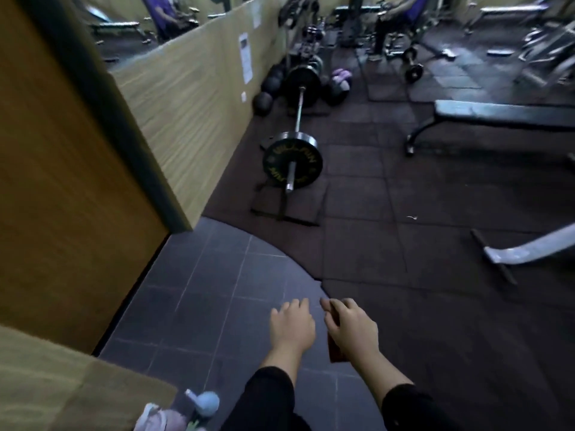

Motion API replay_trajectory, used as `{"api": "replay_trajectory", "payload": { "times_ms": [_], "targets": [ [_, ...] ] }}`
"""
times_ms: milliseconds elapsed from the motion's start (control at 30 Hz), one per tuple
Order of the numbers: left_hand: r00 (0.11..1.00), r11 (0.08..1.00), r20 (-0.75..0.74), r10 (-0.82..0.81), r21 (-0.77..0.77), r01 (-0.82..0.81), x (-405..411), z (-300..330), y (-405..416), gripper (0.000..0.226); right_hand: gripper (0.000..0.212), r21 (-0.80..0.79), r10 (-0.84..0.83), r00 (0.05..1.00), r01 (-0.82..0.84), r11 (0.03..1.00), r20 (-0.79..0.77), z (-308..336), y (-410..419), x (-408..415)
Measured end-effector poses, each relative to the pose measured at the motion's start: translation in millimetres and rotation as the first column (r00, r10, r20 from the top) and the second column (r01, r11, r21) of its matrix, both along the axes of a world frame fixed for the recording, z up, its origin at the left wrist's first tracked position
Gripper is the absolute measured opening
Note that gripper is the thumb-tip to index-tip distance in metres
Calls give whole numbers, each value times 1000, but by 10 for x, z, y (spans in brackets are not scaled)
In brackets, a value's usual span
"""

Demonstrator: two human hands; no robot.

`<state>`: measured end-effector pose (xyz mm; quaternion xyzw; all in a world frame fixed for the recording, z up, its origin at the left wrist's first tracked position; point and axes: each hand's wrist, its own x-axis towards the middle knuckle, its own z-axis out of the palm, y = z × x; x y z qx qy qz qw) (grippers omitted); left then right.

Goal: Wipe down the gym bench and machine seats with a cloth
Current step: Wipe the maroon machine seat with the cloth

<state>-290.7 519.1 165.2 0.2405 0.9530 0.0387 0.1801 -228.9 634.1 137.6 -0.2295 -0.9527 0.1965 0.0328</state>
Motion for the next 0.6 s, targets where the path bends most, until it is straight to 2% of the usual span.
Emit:
{"api": "replay_trajectory", "payload": {
  "times_ms": [300,467,600],
  "targets": [
    [942,942,-7,-336,-20,336,-799,-21,1273,41,31,-27,-346,938,346,938,0,-30,1024,-451],
    [866,868,-53,-497,-27,497,-1218,32,2039,35,34,-41,-523,852,522,852,-19,39,1622,-693],
    [786,788,-63,-615,-25,615,-1303,58,2631,39,34,-49,-646,763,644,763,-30,69,2035,-704]
  ]
}}
